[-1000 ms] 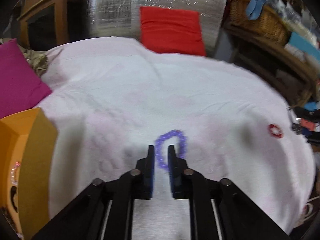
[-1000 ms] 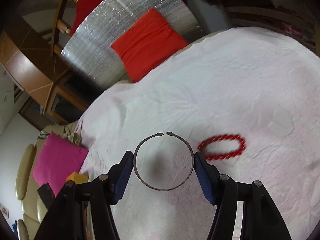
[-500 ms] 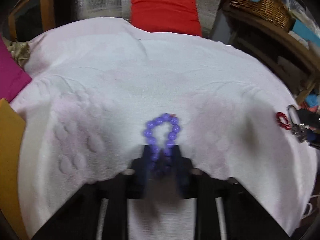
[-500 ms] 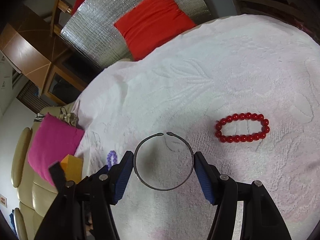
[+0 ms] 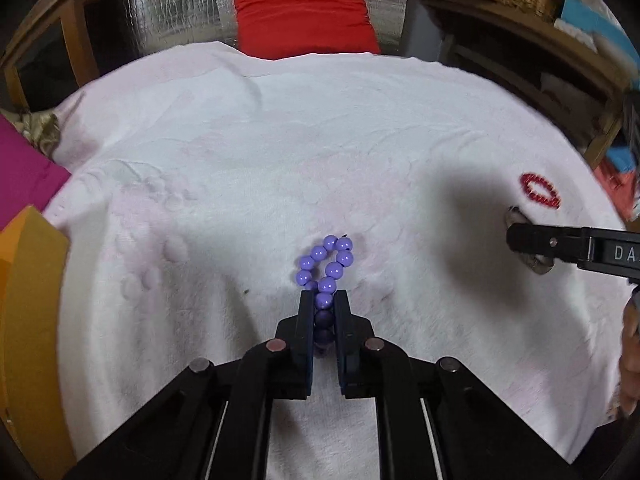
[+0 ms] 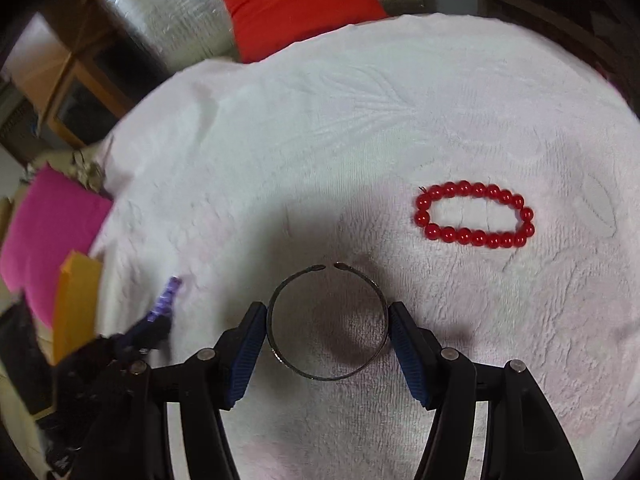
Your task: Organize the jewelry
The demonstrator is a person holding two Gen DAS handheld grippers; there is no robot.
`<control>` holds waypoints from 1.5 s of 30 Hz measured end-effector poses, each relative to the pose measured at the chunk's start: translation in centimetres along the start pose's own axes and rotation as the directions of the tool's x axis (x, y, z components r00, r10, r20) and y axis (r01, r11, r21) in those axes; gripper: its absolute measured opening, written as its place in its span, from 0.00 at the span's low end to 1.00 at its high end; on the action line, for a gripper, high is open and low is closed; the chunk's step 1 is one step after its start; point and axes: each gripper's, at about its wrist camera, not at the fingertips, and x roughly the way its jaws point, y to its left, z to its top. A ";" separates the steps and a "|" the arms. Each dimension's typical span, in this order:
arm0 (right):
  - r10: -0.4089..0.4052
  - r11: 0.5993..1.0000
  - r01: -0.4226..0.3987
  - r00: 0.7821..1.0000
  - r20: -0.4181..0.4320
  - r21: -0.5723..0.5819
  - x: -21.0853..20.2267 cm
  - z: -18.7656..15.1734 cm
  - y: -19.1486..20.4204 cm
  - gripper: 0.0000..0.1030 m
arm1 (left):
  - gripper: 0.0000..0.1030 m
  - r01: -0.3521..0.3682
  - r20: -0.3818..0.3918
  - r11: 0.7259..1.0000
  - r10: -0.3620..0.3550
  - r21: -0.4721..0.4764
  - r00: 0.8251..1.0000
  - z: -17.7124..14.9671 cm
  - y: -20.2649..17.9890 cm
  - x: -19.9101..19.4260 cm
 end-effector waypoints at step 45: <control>0.156 0.964 -0.153 0.988 0.006 0.216 -1.8 -2.2 -3.3 0.71 | 0.86 -0.095 -0.075 0.986 0.085 -0.140 0.994 -3.4 3.3 -0.6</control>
